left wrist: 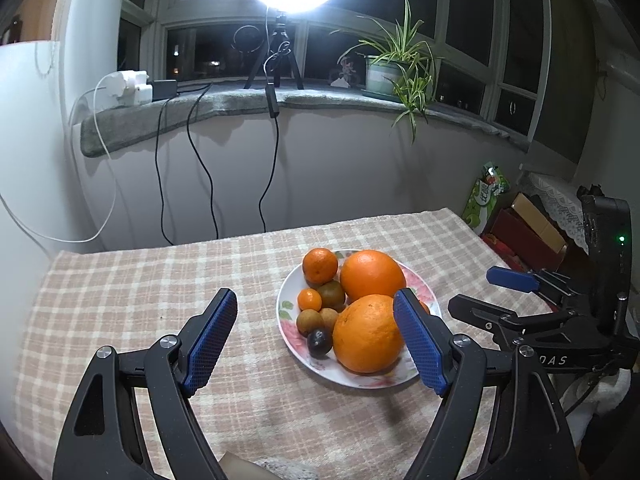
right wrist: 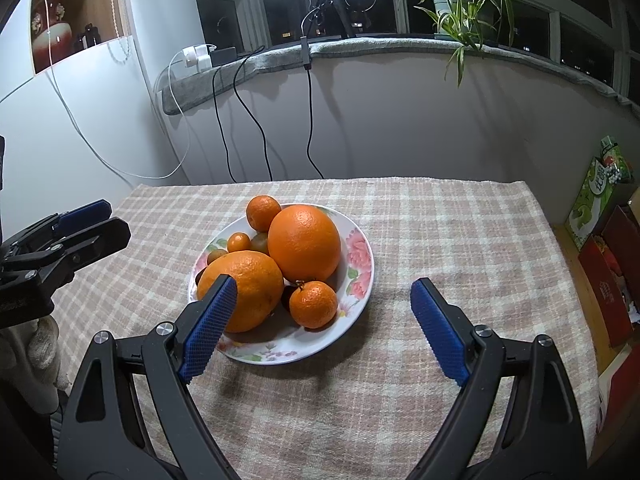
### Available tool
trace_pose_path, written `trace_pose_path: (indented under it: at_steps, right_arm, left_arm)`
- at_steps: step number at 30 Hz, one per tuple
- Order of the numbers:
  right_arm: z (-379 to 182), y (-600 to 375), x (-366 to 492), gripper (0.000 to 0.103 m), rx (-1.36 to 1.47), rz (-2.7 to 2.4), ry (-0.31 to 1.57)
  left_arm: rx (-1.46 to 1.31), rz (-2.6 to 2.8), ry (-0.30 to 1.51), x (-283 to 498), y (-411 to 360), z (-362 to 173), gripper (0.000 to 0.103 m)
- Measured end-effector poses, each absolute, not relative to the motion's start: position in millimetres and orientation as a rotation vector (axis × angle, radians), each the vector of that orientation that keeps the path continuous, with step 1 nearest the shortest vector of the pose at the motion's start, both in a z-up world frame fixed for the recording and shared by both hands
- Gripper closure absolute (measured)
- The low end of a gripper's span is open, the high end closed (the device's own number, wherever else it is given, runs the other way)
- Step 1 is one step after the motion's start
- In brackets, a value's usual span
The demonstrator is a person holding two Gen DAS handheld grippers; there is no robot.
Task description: Organize fruits
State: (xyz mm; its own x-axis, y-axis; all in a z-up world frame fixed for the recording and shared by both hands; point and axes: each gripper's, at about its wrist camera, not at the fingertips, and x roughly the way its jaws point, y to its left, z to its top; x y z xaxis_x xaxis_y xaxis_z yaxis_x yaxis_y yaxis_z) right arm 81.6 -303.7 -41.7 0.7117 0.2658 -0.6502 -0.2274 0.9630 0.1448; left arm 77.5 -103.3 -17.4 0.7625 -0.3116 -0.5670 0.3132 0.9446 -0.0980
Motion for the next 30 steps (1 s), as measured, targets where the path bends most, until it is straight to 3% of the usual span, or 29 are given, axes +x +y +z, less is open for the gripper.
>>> trace_pose_path:
  at_steps: [30]
  right_arm:
    - [-49.6,-305.5,82.5,0.012,0.077,0.262,0.751]
  left_arm:
    - [-0.002,-0.337,0.615,75.1,-103.2,-17.0,0.022]
